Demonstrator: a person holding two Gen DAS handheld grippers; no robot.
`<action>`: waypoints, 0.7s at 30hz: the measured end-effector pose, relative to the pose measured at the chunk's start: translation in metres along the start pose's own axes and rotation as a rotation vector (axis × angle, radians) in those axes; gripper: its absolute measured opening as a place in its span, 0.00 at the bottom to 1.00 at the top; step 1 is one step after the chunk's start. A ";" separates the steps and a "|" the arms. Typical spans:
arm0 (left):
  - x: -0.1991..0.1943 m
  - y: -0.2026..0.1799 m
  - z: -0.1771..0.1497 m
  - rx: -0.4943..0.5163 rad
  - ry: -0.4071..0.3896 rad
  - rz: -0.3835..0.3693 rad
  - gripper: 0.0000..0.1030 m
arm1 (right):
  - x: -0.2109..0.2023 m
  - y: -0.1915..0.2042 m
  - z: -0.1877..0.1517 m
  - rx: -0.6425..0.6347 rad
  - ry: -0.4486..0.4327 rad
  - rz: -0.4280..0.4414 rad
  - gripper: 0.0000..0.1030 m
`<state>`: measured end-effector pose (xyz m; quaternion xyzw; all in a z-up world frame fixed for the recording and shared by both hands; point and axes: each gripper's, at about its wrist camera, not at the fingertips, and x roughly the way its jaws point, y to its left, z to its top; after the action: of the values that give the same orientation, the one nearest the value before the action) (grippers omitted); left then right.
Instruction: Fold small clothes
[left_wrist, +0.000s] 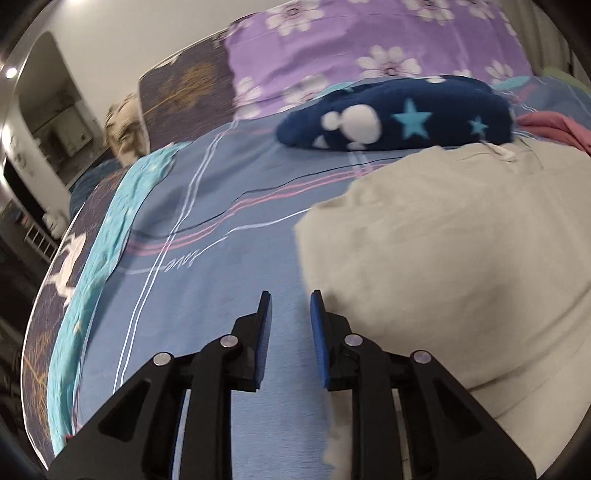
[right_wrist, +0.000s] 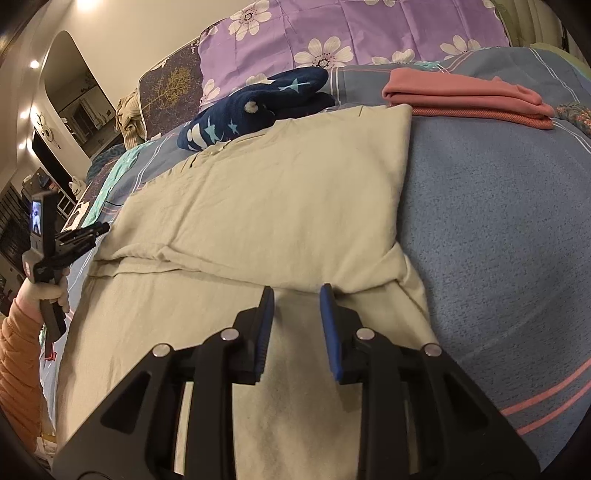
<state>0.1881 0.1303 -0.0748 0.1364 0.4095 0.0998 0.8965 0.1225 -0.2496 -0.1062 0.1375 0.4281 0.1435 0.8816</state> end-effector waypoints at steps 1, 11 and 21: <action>-0.003 0.005 -0.001 -0.022 -0.003 -0.019 0.23 | 0.000 0.000 0.000 0.001 0.000 0.004 0.27; -0.036 -0.043 -0.013 0.043 -0.083 -0.323 0.38 | 0.002 0.002 0.000 -0.005 -0.001 0.010 0.30; -0.065 -0.087 -0.014 0.188 -0.139 -0.354 0.45 | -0.007 0.018 0.025 -0.005 -0.016 0.014 0.32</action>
<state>0.1411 0.0317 -0.0660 0.1520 0.3716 -0.1078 0.9095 0.1358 -0.2384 -0.0792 0.1395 0.4196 0.1498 0.8843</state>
